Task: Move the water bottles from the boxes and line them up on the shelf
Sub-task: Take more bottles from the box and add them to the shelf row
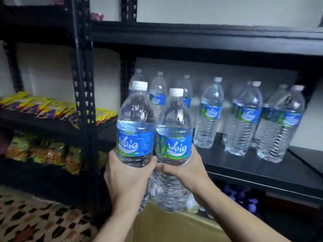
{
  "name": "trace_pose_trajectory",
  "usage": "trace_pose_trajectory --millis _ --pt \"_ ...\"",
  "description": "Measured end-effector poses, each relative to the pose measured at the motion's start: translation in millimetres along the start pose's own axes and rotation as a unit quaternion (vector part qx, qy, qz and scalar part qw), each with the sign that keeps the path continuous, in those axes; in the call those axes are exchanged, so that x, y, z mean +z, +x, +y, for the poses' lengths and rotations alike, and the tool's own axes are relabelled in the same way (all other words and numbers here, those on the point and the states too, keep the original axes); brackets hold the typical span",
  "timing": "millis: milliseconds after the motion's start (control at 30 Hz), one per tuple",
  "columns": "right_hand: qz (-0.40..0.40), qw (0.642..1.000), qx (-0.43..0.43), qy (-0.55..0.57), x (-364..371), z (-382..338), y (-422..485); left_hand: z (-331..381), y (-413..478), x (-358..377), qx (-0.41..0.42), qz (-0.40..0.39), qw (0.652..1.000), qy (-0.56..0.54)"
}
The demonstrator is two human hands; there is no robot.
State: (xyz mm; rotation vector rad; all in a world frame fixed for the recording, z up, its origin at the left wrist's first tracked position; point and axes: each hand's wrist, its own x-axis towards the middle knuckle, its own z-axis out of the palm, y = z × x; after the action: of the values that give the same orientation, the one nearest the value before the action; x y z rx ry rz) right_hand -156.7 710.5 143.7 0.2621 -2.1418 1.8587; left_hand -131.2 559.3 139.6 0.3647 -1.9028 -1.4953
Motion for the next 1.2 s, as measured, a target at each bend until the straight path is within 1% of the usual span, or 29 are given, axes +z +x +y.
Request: trace_pose_trajectory --millis 200,333,667,833,1033,1200 --pt "0.057 0.998 -0.022 -0.023 -53.0 -10.0 46.9 41.5 9.2 64.9 0.021 -0.038 0.998 -0.033" --pt "0.064 0.997 -0.037 -0.034 -66.9 -15.4 72.1 52.3 22.2 84.4 0.035 -0.042 0.998 -0.037" --pt "0.043 0.999 -0.002 -0.033 -38.2 -0.7 144.5 55.3 77.6 97.7 0.025 -0.006 0.998 -0.054" --pt "0.062 0.997 -0.007 -0.052 -27.8 -5.7 185.6 54.7 104.9 102.1 0.041 0.007 0.997 -0.066" --pt "0.113 0.991 -0.005 -0.068 -24.7 -4.7 221.5 43.0 128.0 103.2 0.049 0.001 0.996 -0.074" --pt "0.120 0.991 -0.022 -0.061 -25.5 -2.6 236.2 36.1 139.4 106.9 0.048 -0.003 0.996 -0.077"
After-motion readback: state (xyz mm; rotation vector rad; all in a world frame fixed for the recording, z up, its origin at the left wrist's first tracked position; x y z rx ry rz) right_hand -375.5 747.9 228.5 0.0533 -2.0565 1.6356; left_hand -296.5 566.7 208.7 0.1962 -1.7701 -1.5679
